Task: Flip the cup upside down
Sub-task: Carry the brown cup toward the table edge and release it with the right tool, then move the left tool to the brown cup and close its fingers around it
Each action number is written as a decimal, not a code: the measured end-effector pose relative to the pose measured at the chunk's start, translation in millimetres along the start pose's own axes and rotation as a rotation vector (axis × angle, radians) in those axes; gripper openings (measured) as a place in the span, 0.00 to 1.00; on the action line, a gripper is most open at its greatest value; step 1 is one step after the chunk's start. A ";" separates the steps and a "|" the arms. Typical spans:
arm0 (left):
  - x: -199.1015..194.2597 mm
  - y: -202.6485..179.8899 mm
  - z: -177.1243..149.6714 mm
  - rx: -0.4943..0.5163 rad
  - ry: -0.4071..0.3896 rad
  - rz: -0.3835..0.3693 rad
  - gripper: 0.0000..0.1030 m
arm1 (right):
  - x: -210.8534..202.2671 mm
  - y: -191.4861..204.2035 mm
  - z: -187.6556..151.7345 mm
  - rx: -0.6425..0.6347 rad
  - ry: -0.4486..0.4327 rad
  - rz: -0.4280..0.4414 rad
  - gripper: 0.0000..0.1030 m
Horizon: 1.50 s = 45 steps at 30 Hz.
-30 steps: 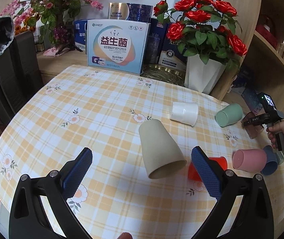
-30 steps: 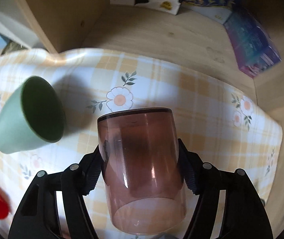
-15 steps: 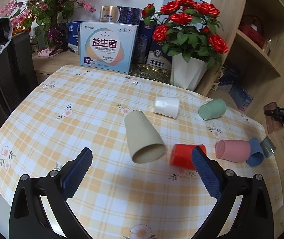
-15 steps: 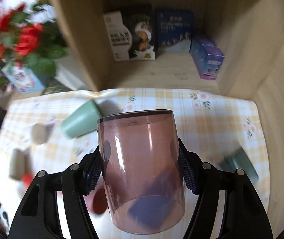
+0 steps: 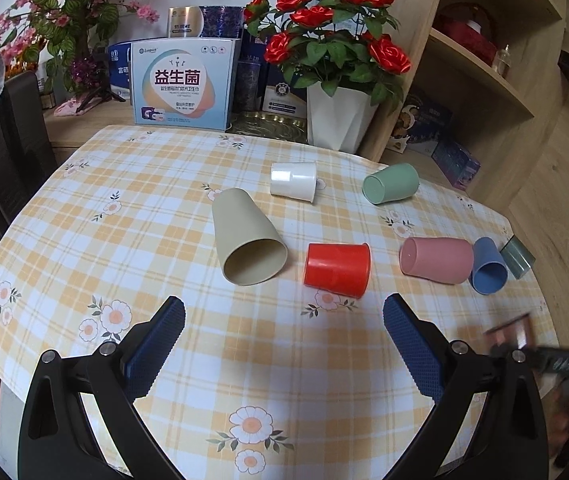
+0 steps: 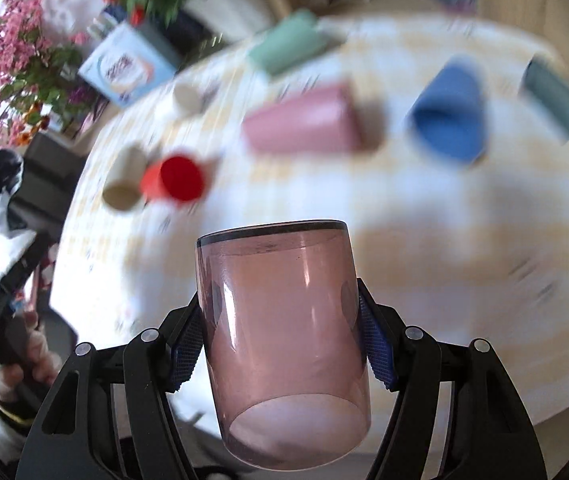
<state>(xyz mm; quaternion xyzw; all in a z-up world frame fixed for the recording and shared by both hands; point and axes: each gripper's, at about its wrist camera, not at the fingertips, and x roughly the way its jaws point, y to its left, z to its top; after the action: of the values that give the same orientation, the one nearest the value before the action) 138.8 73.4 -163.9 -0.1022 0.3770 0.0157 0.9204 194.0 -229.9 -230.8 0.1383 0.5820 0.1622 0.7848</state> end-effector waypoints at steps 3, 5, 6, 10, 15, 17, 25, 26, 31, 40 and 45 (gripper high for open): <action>-7.2 0.9 -3.3 0.002 -0.007 0.008 0.94 | 38.7 30.4 -19.3 0.051 0.068 0.073 0.64; -12.1 5.2 -5.3 -0.014 -0.010 0.016 0.94 | 55.8 48.0 -23.4 0.051 0.086 0.070 0.64; -14.2 7.0 -5.7 -0.020 -0.012 0.018 0.94 | 64.1 57.5 -25.2 0.051 0.095 0.065 0.64; -23.5 15.1 -8.3 -0.042 -0.027 0.035 0.94 | 79.8 82.6 -26.4 0.030 0.087 0.011 0.64; -28.3 21.3 -9.0 -0.059 -0.028 0.045 0.94 | 84.6 84.2 -23.3 0.048 0.068 -0.028 0.64; -29.1 21.8 -9.1 -0.058 -0.030 0.047 0.94 | 87.5 86.5 -23.4 0.051 0.058 -0.038 0.64; -26.0 22.0 -10.0 -0.065 -0.015 0.047 0.94 | 92.8 89.1 -24.4 0.022 0.044 -0.092 0.64; -25.5 22.3 -10.0 -0.066 -0.013 0.047 0.94 | 93.1 89.3 -24.5 0.015 0.046 -0.090 0.65; -22.8 22.2 -9.5 -0.074 -0.002 0.049 0.94 | 89.8 94.8 -23.4 -0.038 0.025 -0.077 0.65; -27.2 19.1 -8.3 -0.078 0.002 0.057 0.94 | 66.3 100.3 -26.1 -0.108 -0.032 -0.076 0.87; -37.0 12.2 -7.3 -0.063 -0.014 0.062 0.94 | 38.2 94.3 -26.7 -0.108 -0.110 -0.090 0.87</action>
<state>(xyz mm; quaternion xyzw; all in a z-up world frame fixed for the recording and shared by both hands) 105.9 85.6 -145.4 -0.1192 0.3728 0.0567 0.9185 169.9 -127.4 -233.3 0.0782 0.5339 0.1501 0.8284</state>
